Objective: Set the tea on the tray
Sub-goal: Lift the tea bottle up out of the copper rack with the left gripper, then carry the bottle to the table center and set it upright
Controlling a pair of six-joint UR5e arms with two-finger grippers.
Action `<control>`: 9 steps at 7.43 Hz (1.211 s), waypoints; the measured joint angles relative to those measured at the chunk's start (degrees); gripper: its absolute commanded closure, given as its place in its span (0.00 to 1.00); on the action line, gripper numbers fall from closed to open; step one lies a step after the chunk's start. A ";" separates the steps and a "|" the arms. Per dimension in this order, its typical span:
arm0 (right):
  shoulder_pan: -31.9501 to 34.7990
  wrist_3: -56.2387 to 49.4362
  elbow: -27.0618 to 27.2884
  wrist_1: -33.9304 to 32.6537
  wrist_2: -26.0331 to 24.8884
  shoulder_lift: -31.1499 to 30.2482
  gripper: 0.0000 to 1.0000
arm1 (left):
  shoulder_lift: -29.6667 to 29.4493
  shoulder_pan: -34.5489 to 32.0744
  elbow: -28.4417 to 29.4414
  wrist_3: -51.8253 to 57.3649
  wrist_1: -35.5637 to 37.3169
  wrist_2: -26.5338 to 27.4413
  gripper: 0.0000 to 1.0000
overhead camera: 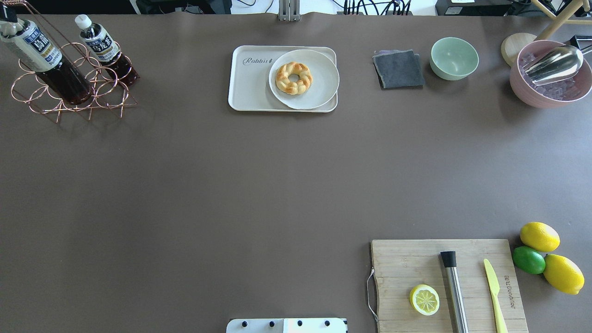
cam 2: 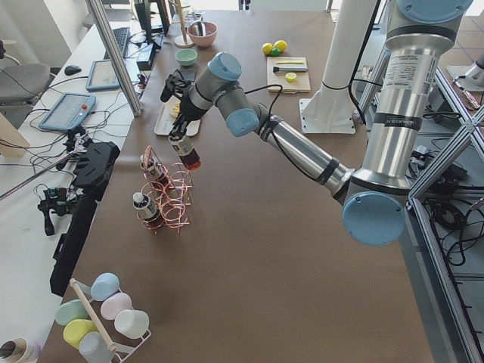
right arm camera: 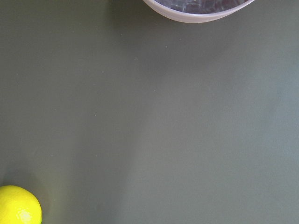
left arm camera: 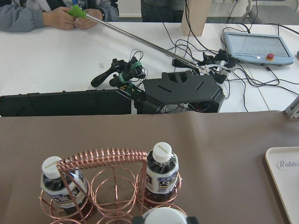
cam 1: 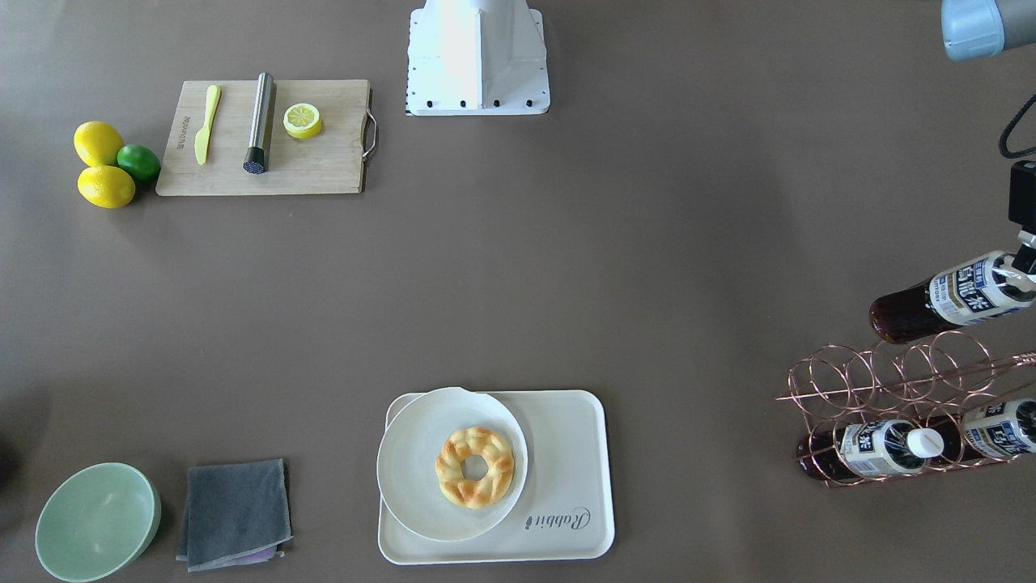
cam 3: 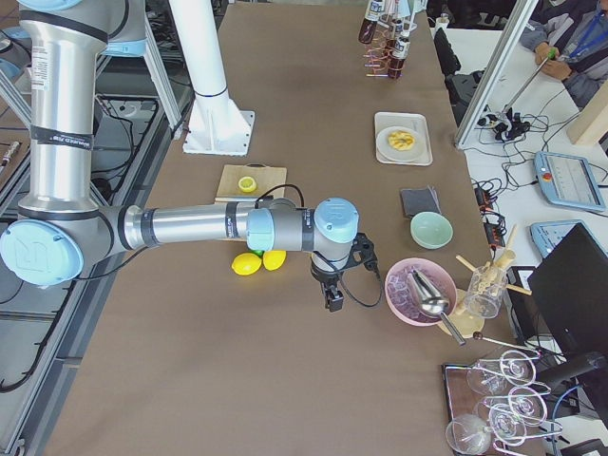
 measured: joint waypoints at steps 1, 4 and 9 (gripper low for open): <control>0.00 0.00 0.05 0.00 0.00 -0.02 0.00 | -1.82 4.00 -2.65 -2.09 4.30 3.30 1.00; -0.12 0.08 0.09 0.00 0.01 0.01 0.00 | -14.63 22.22 -9.46 -13.19 25.32 17.71 1.00; -0.52 0.05 0.10 0.00 0.03 0.34 0.00 | -30.25 48.28 -0.94 -29.17 33.76 41.32 1.00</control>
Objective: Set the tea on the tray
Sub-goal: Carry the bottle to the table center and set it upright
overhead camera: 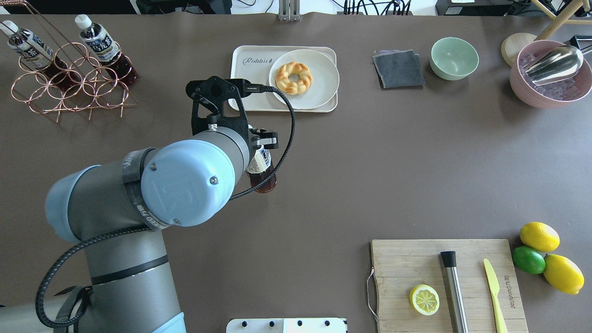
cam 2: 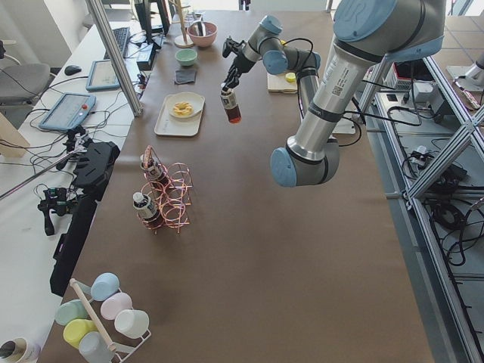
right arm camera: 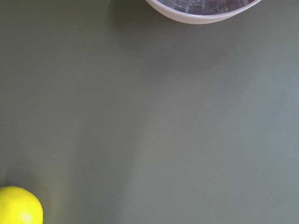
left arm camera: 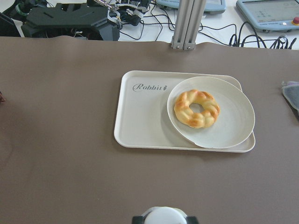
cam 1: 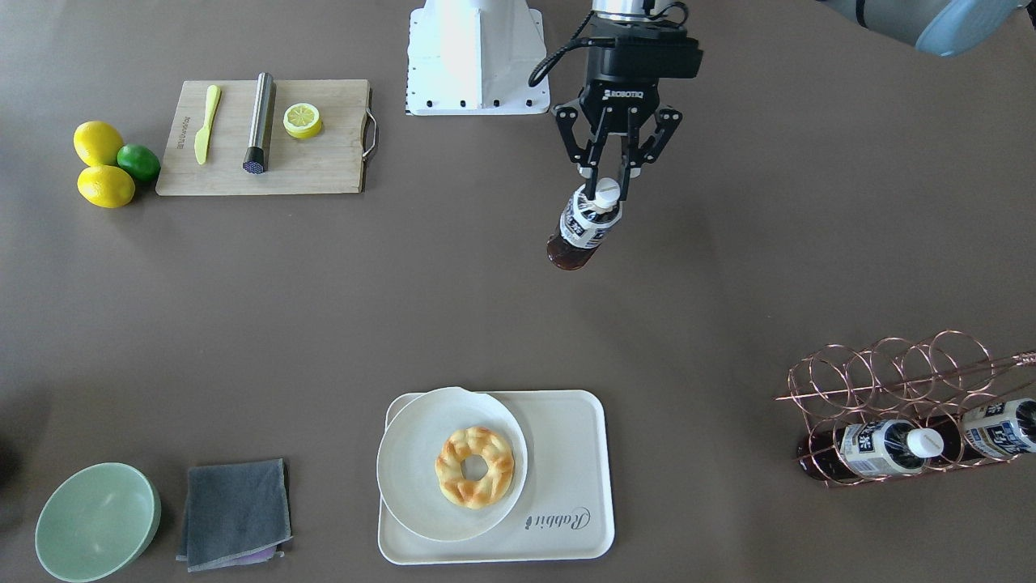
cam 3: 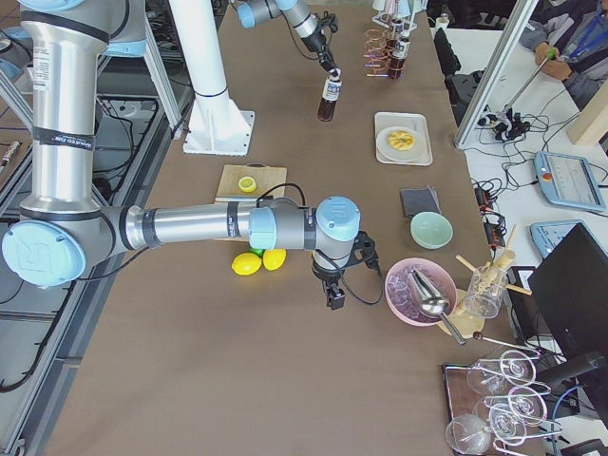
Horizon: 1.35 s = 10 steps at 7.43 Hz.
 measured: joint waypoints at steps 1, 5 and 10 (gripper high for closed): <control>-0.20 0.03 0.05 0.04 0.02 -0.01 0.00 | -1.72 1.97 1.87 -1.43 0.04 1.31 1.00; -0.36 -0.01 1.30 0.08 0.50 -0.28 0.00 | -2.82 6.96 4.30 -2.91 -0.01 5.88 0.94; -1.68 0.66 5.20 0.82 4.94 0.13 0.00 | -2.14 8.91 4.23 -3.86 0.02 8.24 0.03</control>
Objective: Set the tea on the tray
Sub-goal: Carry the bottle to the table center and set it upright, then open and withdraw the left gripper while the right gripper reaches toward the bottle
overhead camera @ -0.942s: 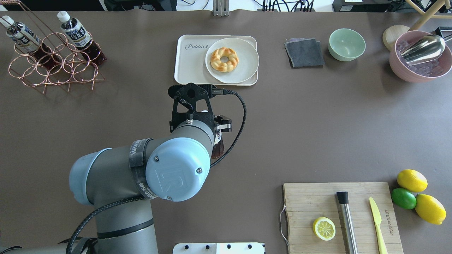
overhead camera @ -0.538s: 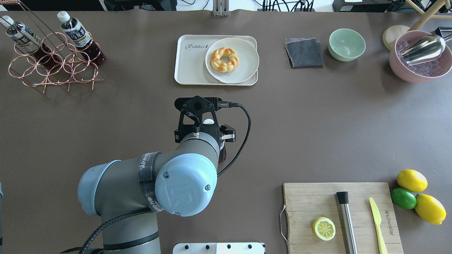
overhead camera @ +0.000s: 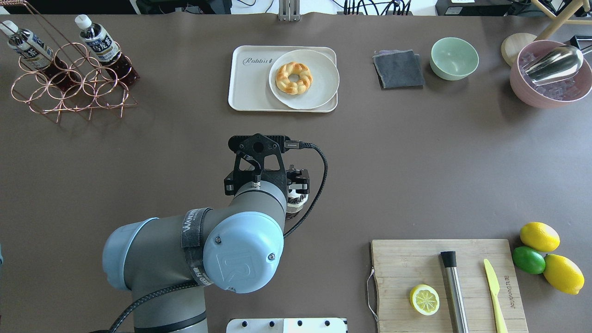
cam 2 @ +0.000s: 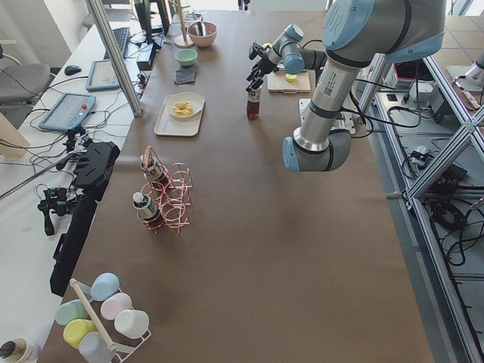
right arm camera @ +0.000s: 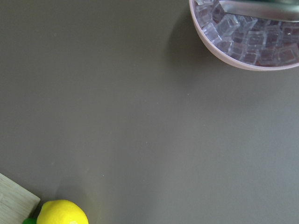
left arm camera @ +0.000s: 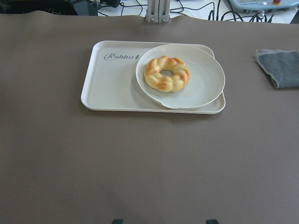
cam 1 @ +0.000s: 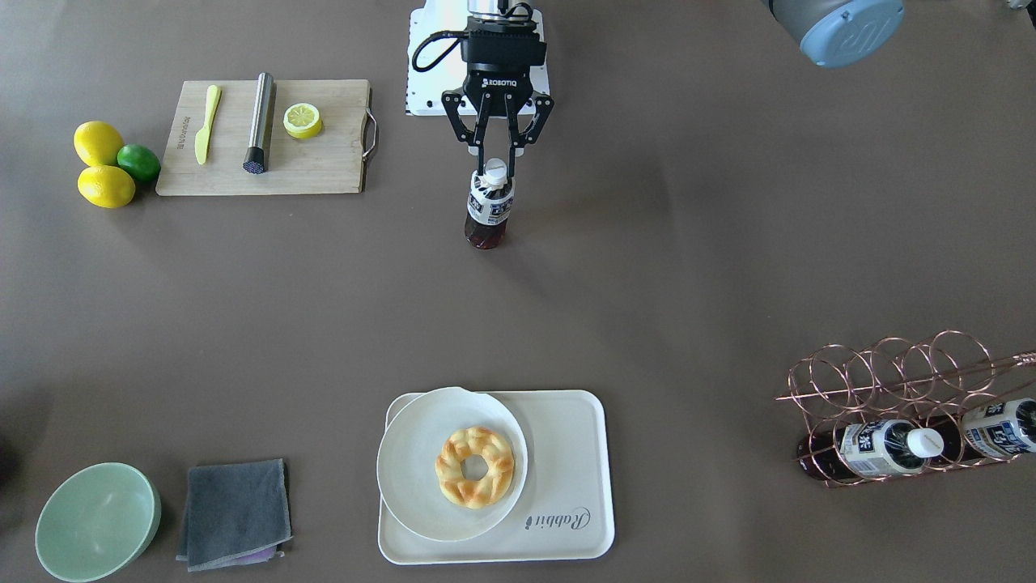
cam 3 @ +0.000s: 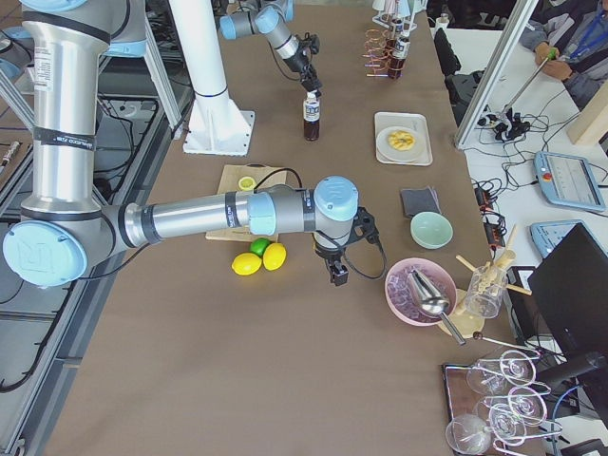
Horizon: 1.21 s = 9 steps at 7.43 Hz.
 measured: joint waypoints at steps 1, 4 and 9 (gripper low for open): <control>-1.92 2.68 1.03 2.13 0.80 0.58 0.00 | 0.04 0.03 -0.15 0.01 0.04 0.03 0.03; -12.90 29.14 2.29 10.49 1.58 10.20 0.01 | 1.36 -2.93 -4.58 3.20 0.20 -3.27 0.04; -34.93 75.67 6.68 10.52 -11.82 30.02 0.07 | 10.97 -36.98 -5.29 36.82 0.64 -44.05 0.03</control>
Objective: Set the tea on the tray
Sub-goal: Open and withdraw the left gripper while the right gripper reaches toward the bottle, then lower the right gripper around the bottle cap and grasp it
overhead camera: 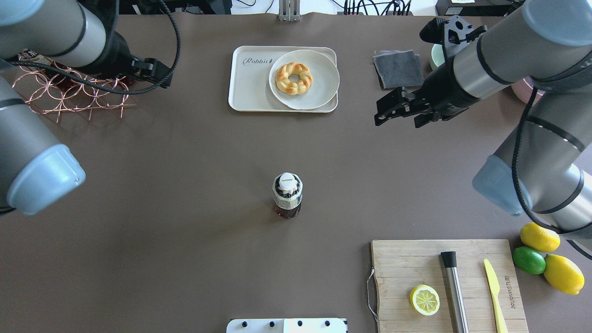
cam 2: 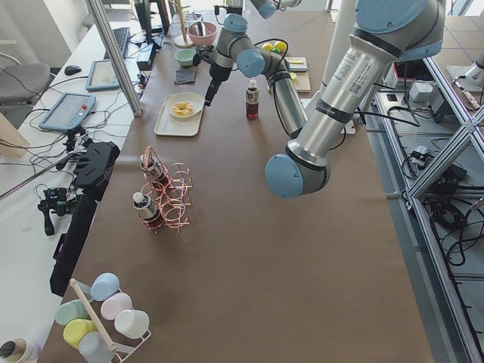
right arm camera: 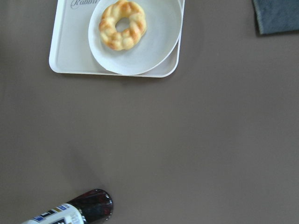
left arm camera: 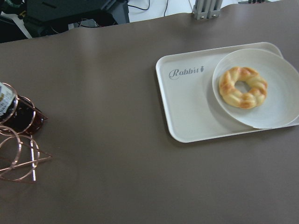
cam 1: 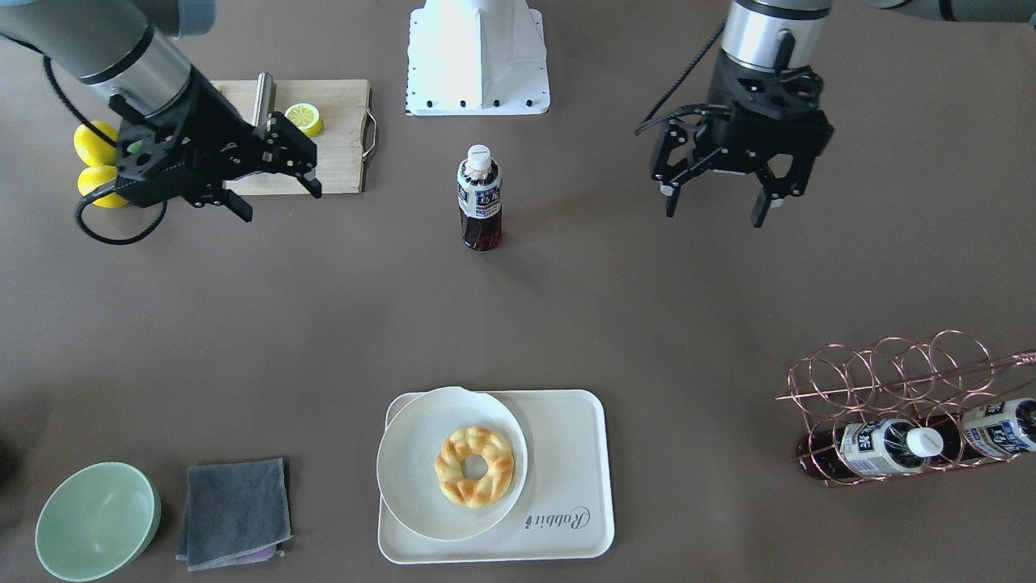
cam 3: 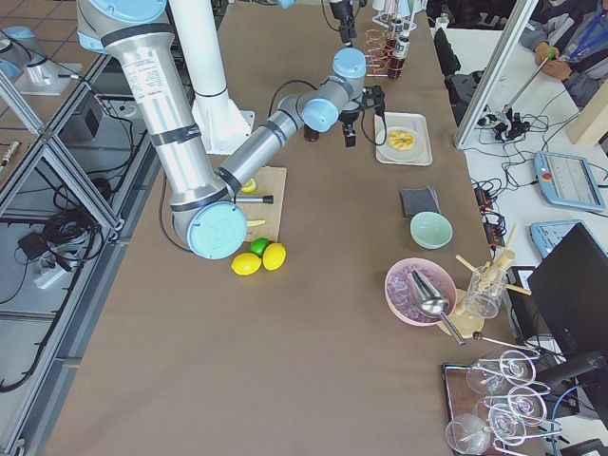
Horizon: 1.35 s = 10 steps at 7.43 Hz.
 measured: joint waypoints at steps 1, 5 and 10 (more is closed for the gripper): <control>-4.25 7.09 0.68 -2.66 -3.14 3.64 0.08 | 2.33 -5.98 1.88 7.50 -0.15 -5.80 0.03; -18.39 15.60 -0.23 -24.38 -15.95 20.29 0.13 | 12.58 -21.93 5.04 31.47 -0.81 -17.66 0.03; -22.37 13.45 -7.00 -25.52 -20.69 24.41 0.32 | 19.86 -25.21 5.17 35.03 -9.47 -18.90 0.03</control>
